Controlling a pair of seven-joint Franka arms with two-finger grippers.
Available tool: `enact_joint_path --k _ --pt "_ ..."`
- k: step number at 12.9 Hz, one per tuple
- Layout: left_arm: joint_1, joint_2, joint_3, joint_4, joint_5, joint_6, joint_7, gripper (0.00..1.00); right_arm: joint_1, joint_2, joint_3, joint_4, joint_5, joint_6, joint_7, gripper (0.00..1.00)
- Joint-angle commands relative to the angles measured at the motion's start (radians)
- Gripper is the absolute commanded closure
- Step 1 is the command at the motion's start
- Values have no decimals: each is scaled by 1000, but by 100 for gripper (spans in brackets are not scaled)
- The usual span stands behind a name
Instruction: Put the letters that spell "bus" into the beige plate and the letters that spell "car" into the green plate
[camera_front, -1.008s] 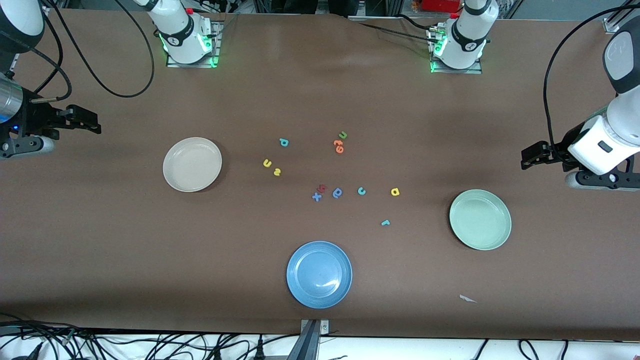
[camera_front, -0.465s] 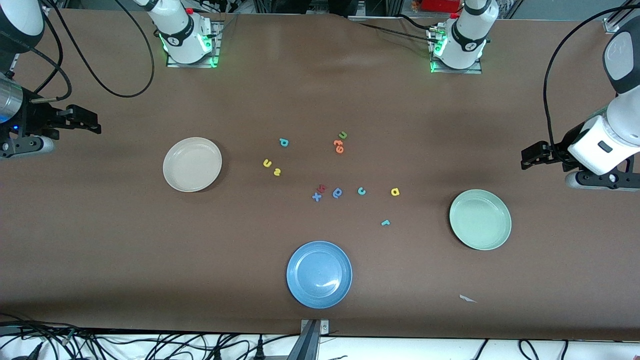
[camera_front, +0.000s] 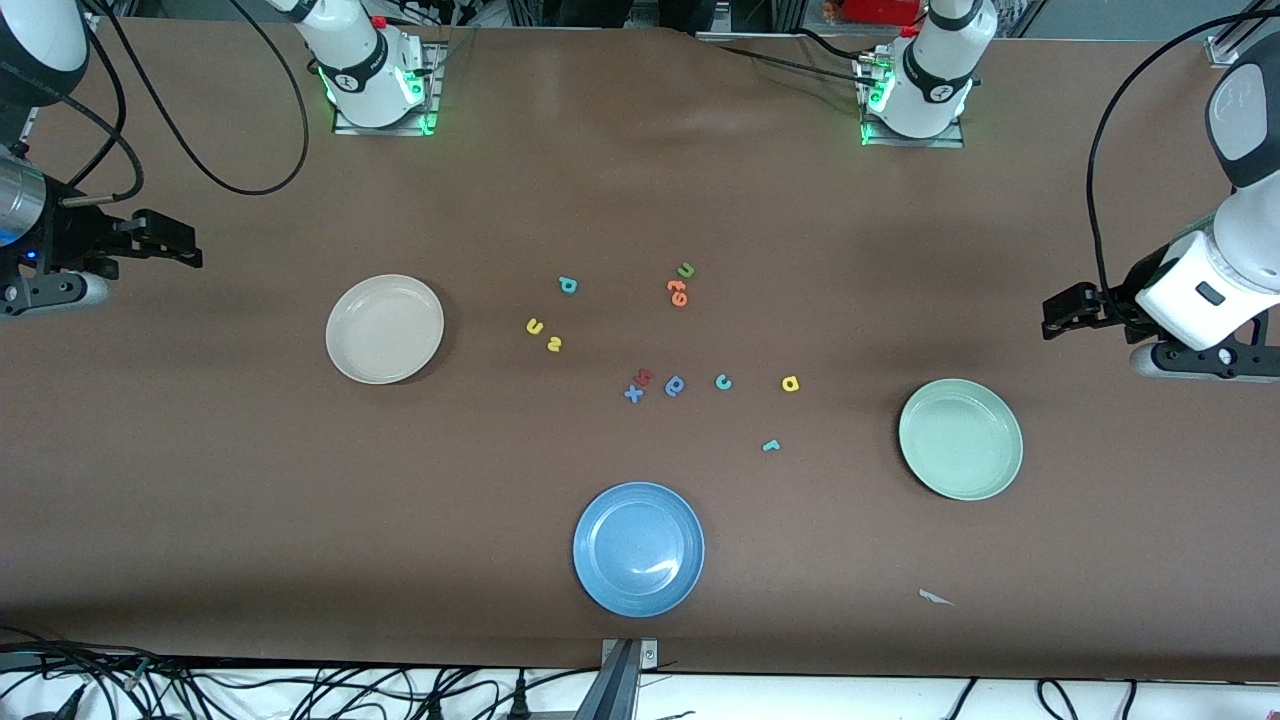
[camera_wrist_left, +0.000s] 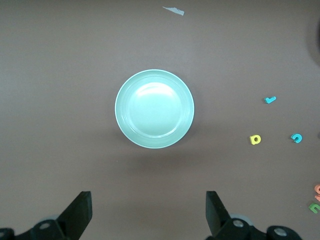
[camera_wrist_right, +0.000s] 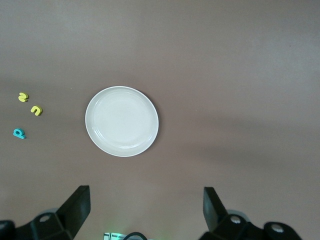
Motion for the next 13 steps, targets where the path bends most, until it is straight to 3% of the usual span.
enact_joint_path --k 1,7,11,13 --pt "11 -4 -4 -3 -18 8 24 0 -3 -28 0 -25 -2 -2 -13 0" --pt "6 4 -4 -3 -18 6 24 0 -3 -28 0 -25 -2 -2 -13 0" --pt "-49 94 -27 6 -18 9 -7 0 -3 -28 0 -25 -2 -4 -13 0" --pt "-103 144 -30 16 -20 67 -116 0 -3 -28 0 -25 -2 -4 -13 0"
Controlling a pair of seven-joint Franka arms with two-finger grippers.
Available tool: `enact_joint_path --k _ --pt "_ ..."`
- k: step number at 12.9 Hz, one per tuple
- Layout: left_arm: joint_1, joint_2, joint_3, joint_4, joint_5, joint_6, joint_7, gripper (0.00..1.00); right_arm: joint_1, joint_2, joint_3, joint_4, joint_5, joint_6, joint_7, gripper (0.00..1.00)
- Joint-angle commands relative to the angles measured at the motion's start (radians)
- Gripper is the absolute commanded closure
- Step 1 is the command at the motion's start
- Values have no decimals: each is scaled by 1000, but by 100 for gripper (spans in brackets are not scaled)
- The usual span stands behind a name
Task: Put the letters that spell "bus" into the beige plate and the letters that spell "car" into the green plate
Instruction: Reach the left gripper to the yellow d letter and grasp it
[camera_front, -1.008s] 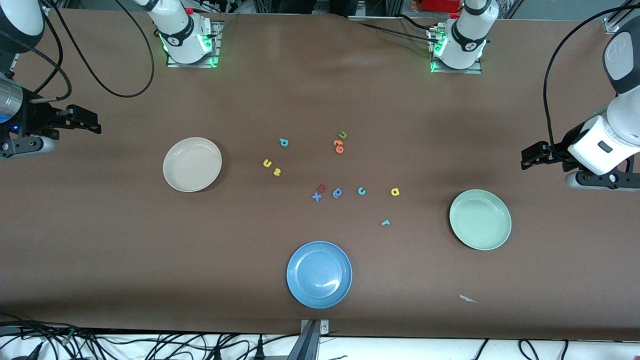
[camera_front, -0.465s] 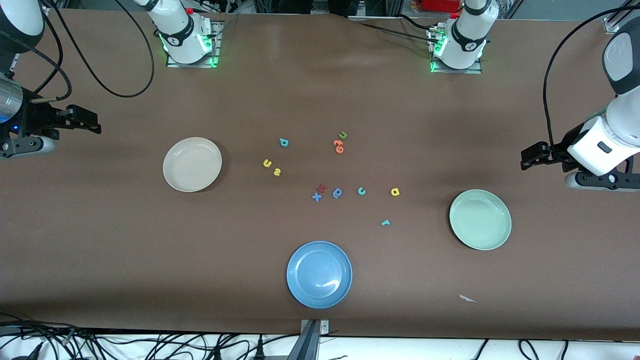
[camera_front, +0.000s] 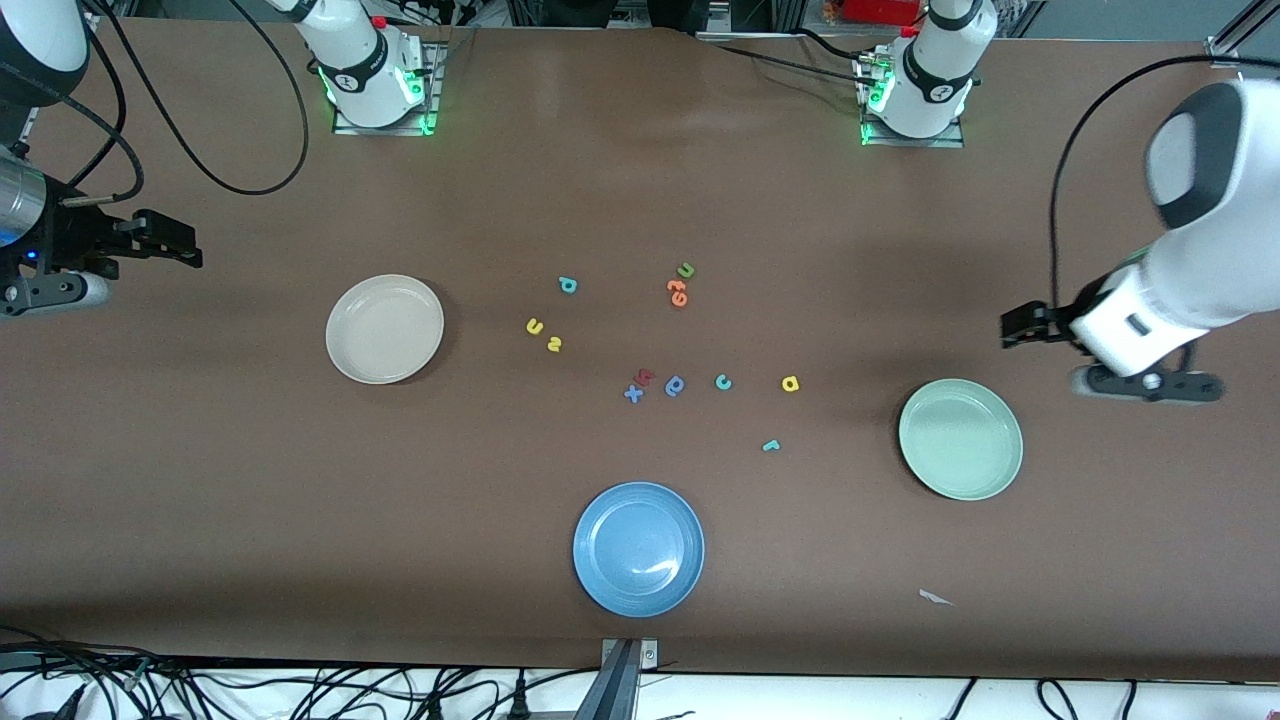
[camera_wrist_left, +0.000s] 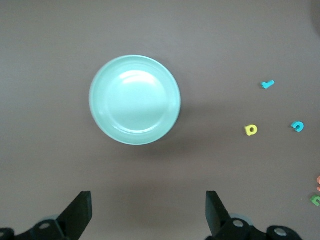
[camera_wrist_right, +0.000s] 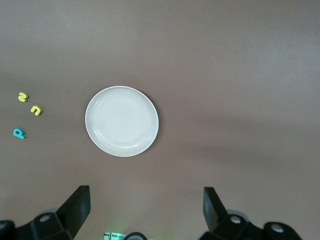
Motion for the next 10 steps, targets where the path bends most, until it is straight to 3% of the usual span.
enact_joint_path --k 1,4,10 --pt "-86 68 3 10 -15 112 -160 0 -3 -28 0 -24 -2 -4 -13 0" --pt "-114 124 -36 -2 -106 164 -245 0 -5 -28 -6 -25 -1 -5 -13 0" --pt "-194 128 -68 -249 -134 526 -390 0 -5 -27 -7 -25 -1 -10 -13 0"
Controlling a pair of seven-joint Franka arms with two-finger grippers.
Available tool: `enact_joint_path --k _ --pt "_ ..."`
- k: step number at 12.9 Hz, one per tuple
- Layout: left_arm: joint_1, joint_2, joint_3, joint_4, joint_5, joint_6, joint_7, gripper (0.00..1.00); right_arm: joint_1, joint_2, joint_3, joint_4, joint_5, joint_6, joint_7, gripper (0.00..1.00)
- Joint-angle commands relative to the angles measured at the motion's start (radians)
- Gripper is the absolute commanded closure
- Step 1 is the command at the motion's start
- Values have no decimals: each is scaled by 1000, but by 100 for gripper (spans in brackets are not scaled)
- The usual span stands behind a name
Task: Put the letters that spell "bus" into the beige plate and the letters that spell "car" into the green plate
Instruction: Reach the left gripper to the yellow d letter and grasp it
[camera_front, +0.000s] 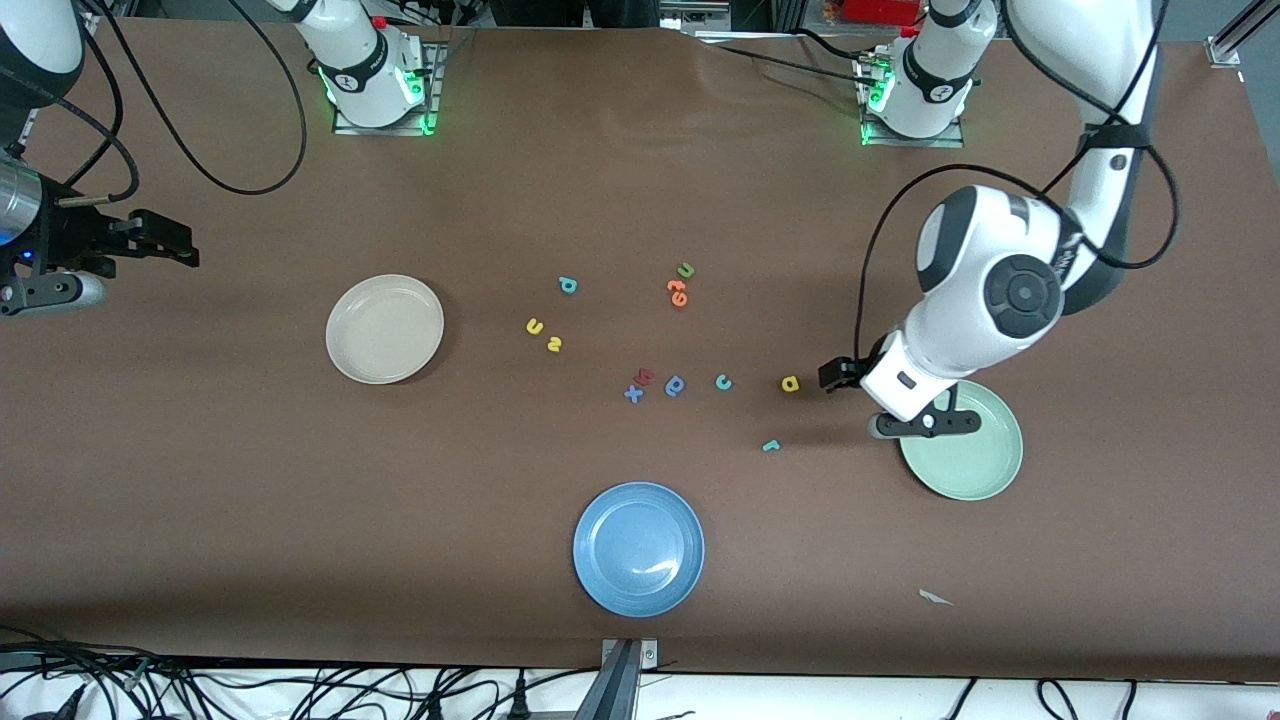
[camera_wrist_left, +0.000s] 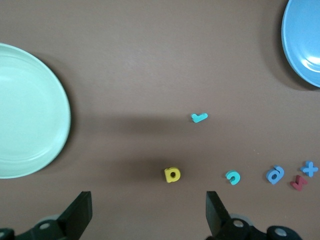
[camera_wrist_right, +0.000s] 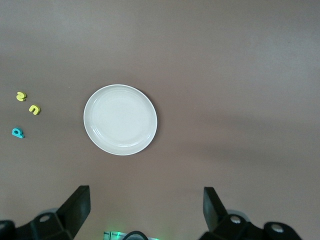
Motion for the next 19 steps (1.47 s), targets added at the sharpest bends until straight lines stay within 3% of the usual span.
enact_joint_path --k 1,6,8,10,12,19 --pt "-72 -4 4 -130 -8 180 -106 0 -3 -25 -2 -24 -1 -3 -11 0" --pt "-132 131 7 -147 27 343 -211 0 1 -16 12 -11 19 19 7 0" --pt "-132 156 5 -147 64 351 -214 0 -8 1 4 -4 92 23 -8 0" --pt "-132 185 5 -146 79 351 -214 3 -9 50 3 18 97 19 -14 0" --pt "-131 190 4 -147 86 351 -211 8 9 119 10 18 85 17 -10 0" --pt "-132 208 4 -152 84 351 -217 38 67 122 12 -50 90 92 -28 0"
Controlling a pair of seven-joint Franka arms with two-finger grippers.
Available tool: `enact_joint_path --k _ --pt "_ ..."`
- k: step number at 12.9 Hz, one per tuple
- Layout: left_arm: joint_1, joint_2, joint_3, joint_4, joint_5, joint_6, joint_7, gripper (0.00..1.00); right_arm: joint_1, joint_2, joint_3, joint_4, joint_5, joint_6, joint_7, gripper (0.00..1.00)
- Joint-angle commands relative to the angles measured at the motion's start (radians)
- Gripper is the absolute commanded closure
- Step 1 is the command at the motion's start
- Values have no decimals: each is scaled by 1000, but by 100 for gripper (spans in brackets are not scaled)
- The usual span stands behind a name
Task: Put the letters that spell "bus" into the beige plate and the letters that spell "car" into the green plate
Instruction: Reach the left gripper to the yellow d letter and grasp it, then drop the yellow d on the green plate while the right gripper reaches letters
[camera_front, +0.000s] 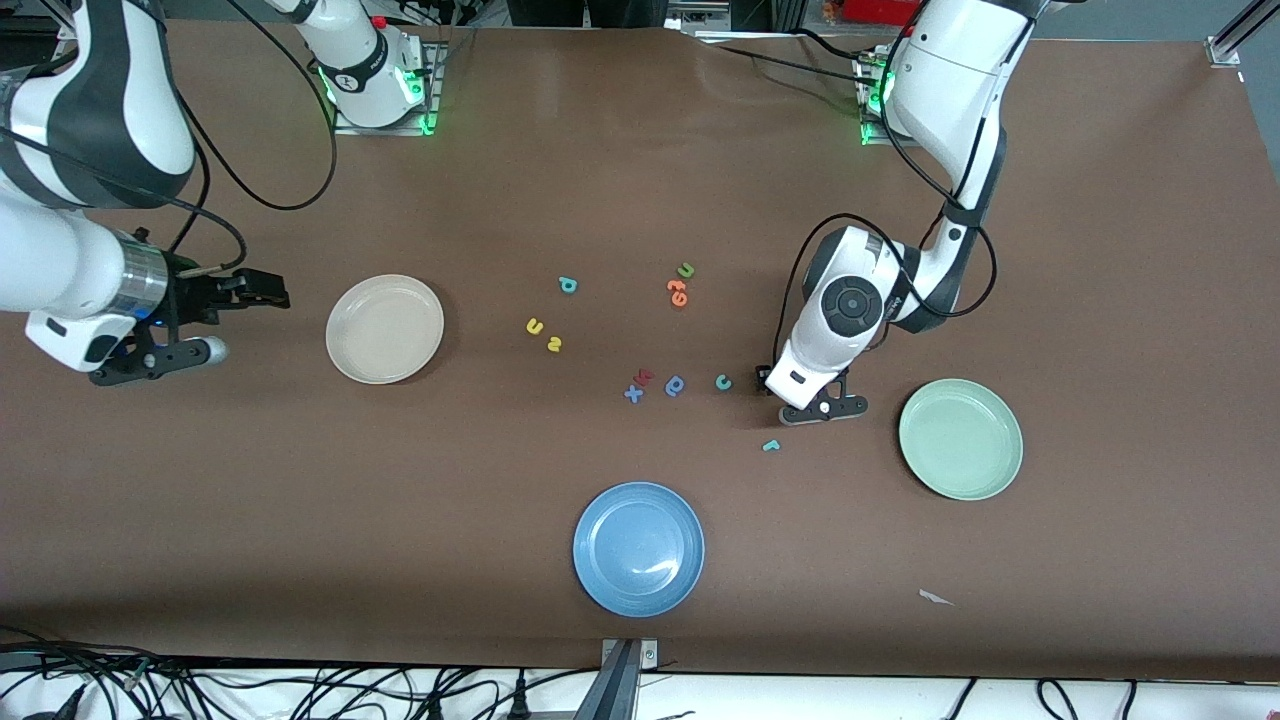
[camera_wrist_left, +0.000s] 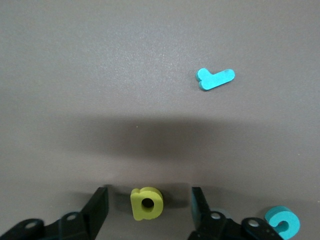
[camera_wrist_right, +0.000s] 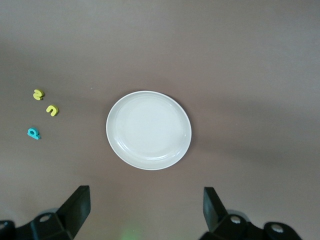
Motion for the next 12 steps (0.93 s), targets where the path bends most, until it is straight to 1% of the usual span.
enact_joint_path --k 1,2,3,5,7,8,10,12 --pt "-7 2 6 -1 26 8 -24 43 -1 -19 1 -45 16 39 -29 0" --pt "-7 2 6 -1 26 6 -26 48 -1 -21 27 -58 18 65 -18 0" --pt "-7 2 6 -1 26 6 -32 55 -2 -19 85 -59 10 79 27 0" --pt "-7 5 6 -1 26 6 -32 67 -2 -22 150 -87 4 143 214 0" --pt "-9 5 6 -1 26 5 -32 78 -2 -22 207 -133 4 235 288 0" --pt "-7 5 6 -1 26 5 -32 81 -2 -19 243 -168 4 301 333 0" --pt "-7 5 6 -1 26 2 -29 86 -2 -18 303 -276 3 460 420 0" --pt "0 -1 7 6 26 -8 -16 88 -2 -18 342 -389 -9 592 450 0"
